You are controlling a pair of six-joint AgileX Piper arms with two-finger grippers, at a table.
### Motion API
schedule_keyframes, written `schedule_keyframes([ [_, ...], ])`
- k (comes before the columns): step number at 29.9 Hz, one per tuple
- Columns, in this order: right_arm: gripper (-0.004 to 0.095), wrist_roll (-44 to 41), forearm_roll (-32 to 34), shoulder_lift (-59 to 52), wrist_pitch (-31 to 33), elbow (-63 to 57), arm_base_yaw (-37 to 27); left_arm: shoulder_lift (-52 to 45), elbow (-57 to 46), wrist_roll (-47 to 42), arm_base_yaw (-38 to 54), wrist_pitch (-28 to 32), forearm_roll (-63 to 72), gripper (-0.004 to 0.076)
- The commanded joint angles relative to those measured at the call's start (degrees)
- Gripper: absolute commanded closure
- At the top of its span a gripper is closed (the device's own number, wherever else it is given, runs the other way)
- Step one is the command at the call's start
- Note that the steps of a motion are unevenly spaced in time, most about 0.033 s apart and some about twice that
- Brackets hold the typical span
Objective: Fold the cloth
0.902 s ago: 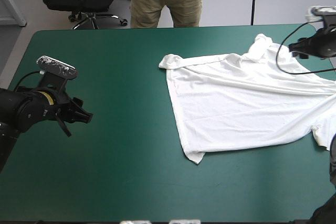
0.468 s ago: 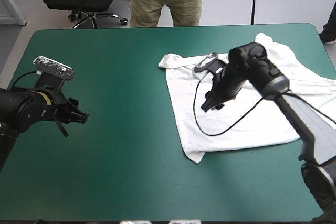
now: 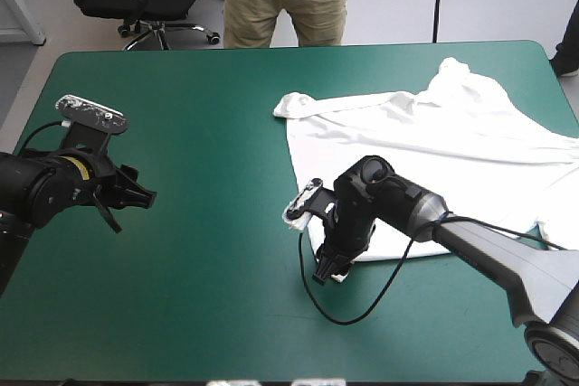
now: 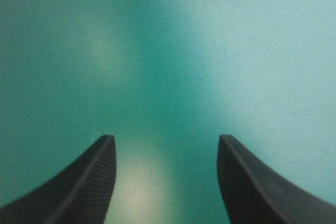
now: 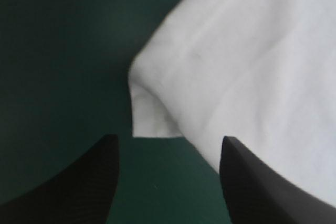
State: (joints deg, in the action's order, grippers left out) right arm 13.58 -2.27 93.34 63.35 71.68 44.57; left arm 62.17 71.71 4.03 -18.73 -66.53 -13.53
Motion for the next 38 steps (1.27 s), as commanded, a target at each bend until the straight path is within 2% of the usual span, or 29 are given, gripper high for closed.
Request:
schedule_keyframes([
  [1,0.0378,-1.6,0.7,-2.8,-5.5,0.2,1.3,-1.1,1.9,-0.6,-0.2,2.9,-0.2,0.0309],
  [11,0.0378,-4.0,0.5,-2.8,-14.8,-8.9,1.3,-1.0,1.9,-0.5,-0.2,2.8,-0.2,0.0309],
  [20,0.0388,-4.8,-2.2,-1.9,-16.2,-12.4,1.3,-0.3,1.9,0.0,-0.2,4.6,5.0,0.0309],
  [22,0.0431,-4.9,-2.9,-1.0,-16.9,-12.6,1.3,0.8,1.9,1.0,-0.2,4.9,8.2,0.0309],
  [24,0.0533,-4.9,-4.2,0.2,-17.0,-12.6,1.3,2.1,1.9,1.9,-0.2,5.5,10.4,0.0309],
  [28,0.0885,-4.8,-4.7,1.5,-17.9,-12.7,1.3,5.4,1.9,1.9,-0.2,9.7,10.7,0.0309],
  [29,0.092,-4.7,-4.7,1.5,-18.6,-12.7,1.3,6.5,1.9,1.9,-0.2,11.0,10.7,0.0309],
  [36,0.0914,-4.7,-5.9,1.5,-19.8,-12.7,1.3,17.1,2.0,2.3,-0.2,25.6,13.5,0.0309],
  [38,0.0913,-4.7,-6.0,1.5,-19.7,-12.7,1.3,20.6,3.6,3.7,-0.2,27.7,13.5,0.0309],
])
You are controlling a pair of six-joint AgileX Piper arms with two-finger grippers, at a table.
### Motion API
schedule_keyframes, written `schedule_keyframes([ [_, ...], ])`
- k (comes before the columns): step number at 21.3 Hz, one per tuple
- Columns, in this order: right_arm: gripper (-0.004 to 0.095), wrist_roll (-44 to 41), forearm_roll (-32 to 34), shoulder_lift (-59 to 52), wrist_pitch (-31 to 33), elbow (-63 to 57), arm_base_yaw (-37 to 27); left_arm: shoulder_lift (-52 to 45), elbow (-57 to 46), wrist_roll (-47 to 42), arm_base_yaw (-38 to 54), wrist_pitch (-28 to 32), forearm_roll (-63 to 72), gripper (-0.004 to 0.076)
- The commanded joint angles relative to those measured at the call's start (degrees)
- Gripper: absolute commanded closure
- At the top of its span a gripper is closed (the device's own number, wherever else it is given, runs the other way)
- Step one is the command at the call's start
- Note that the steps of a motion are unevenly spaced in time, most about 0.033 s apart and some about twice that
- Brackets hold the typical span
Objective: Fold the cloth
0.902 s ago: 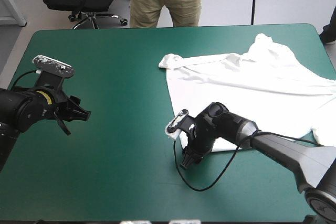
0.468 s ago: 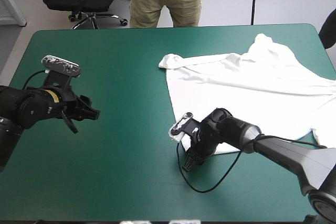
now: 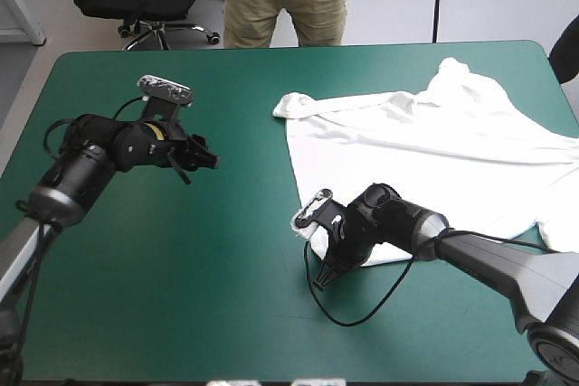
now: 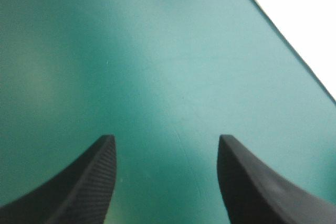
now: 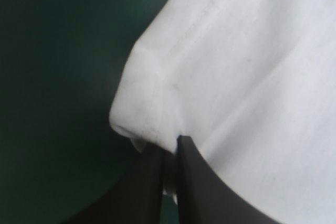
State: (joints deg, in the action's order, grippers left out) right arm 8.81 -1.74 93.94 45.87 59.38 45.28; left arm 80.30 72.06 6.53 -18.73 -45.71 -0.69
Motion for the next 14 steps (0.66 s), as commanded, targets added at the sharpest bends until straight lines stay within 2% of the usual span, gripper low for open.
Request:
schedule_keyframes([
  [1,0.0914,0.1,-6.5,0.9,-2.0,-0.4,0.6,4.7,5.2,2.0,-0.2,6.8,0.7,0.0309],
  [3,0.0917,0.1,-7.2,0.9,-1.2,-0.4,0.6,11.5,12.4,3.7,-0.2,4.2,2.1,0.0309],
  [4,0.0918,0.1,-7.9,0.9,-0.5,-0.4,0.6,17.0,20.3,4.0,-0.2,0.4,3.9,0.0309],
  [8,0.0923,0.2,-9.0,0.9,0.5,-0.4,0.6,28.6,38.9,4.2,-0.2,-10.1,7.0,0.0309],
  [10,0.0925,0.5,-9.2,0.9,0.7,-0.4,0.6,38.8,55.6,4.8,-0.2,-17.9,11.3,0.0309],
  [12,0.0925,0.9,-9.2,0.9,0.7,-0.4,0.6,45.5,65.9,5.6,-0.2,-20.7,15.2,0.0309],
  [14,0.0925,0.9,-9.3,0.9,1.0,-0.4,0.6,48.9,68.6,6.5,-0.2,-17.1,17.0,0.0309],
])
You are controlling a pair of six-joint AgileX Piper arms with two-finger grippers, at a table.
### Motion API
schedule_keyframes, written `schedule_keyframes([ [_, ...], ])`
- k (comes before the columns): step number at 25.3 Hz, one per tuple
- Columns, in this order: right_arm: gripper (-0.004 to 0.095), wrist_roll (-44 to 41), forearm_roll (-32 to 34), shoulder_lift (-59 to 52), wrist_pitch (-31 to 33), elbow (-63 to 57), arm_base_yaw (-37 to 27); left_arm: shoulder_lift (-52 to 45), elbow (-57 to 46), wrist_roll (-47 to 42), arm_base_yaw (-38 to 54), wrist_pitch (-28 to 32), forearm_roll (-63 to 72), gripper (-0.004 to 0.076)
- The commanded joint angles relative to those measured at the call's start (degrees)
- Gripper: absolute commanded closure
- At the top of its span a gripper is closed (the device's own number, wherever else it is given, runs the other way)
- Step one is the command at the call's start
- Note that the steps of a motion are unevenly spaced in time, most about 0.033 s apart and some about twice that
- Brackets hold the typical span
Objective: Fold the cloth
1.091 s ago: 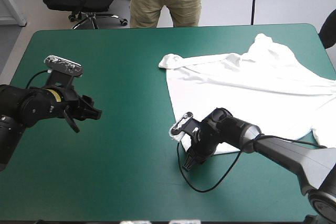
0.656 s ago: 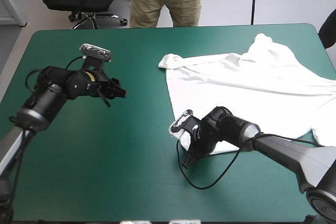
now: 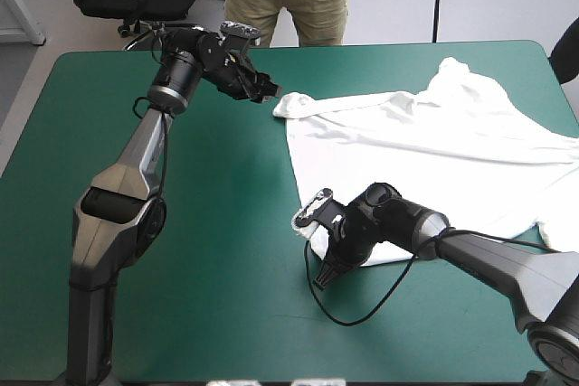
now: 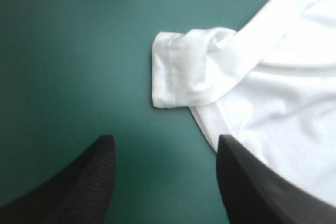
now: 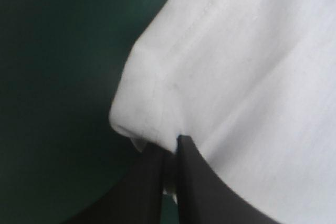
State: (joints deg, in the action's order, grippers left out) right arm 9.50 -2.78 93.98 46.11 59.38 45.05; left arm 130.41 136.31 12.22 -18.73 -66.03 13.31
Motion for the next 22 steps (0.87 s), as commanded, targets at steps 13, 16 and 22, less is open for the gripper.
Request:
schedule_keyframes([
  [13,0.0925,0.3,-12.2,0.9,0.5,-0.4,0.8,10.0,4.7,7.9,-1.4,16.4,12.0,0.0309],
  [16,0.0925,0.3,-12.7,0.9,0.3,-0.4,0.8,11.0,4.7,9.2,-2.2,17.6,12.2,0.0309],
  [22,0.0925,0.0,-13.5,0.9,0.6,-0.4,0.8,11.8,4.7,9.2,-2.5,12.9,11.5,0.0476],
])
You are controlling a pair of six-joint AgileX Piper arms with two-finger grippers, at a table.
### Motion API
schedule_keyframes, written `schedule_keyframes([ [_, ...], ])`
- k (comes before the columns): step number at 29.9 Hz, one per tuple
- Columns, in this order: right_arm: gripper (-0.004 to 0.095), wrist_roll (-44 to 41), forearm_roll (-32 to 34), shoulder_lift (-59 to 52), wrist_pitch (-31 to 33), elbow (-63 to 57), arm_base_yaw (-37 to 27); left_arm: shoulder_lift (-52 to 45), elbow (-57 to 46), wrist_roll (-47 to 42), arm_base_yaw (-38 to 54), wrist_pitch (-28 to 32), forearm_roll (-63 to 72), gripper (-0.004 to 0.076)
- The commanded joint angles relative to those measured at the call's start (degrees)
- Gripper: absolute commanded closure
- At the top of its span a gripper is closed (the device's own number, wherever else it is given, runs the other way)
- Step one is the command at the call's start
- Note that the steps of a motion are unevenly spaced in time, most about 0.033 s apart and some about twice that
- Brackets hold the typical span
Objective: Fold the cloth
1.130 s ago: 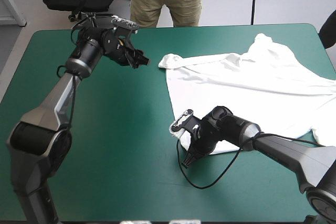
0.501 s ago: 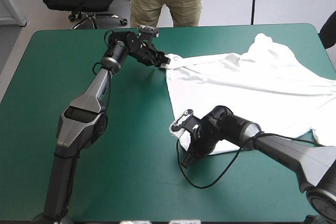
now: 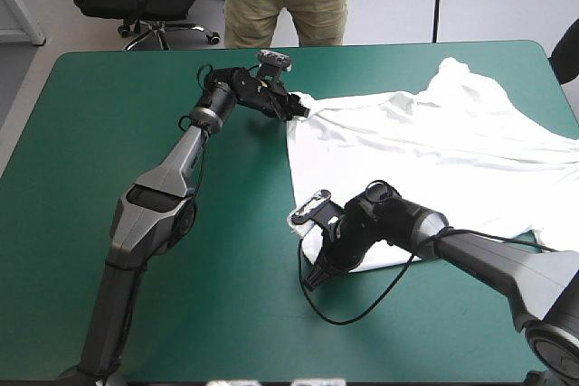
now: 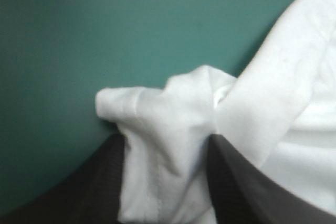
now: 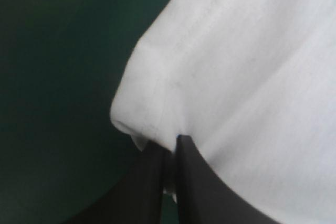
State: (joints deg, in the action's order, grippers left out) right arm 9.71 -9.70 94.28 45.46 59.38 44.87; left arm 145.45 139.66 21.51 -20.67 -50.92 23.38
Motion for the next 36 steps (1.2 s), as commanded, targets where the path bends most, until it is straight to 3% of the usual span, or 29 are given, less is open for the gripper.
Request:
schedule_keyframes([
  [1,0.0925,-0.2,-6.7,0.6,1.1,-0.4,1.0,-3.3,1.5,0.0,-0.5,-3.3,1.5,0.0537],
  [2,0.0925,-0.7,-6.7,0.6,0.8,-0.4,1.0,-3.3,2.1,0.0,-0.5,-5.1,1.5,0.0633],
  [4,0.0925,-1.5,-6.5,0.6,-0.4,-0.4,1.0,-3.7,3.5,0.7,-0.4,-8.1,1.2,0.0741],
  [7,0.0925,-4.8,-3.2,-0.6,-2.3,-0.4,1.0,-4.9,5.7,1.6,0.0,-12.2,-0.3,0.0741],
  [15,0.0925,-19.7,15.7,-8.7,-0.7,-0.4,1.0,-10.3,11.2,0.6,2.7,-23.2,-3.4,0.0741],
  [23,0.0925,-29.9,31.7,-21.3,3.9,1.4,1.0,-20.1,12.2,-0.4,3.5,-23.1,-1.8,0.0741],
  [29,0.0925,-30.0,39.1,-27.1,6.2,11.6,1.0,-28.3,12.3,-0.4,3.5,-23.0,2.1,0.0741],
  [36,0.0925,-19.8,39.9,-26.9,6.4,29.4,1.0,-39.1,12.7,-0.4,3.5,-21.3,2.1,0.0741],
])
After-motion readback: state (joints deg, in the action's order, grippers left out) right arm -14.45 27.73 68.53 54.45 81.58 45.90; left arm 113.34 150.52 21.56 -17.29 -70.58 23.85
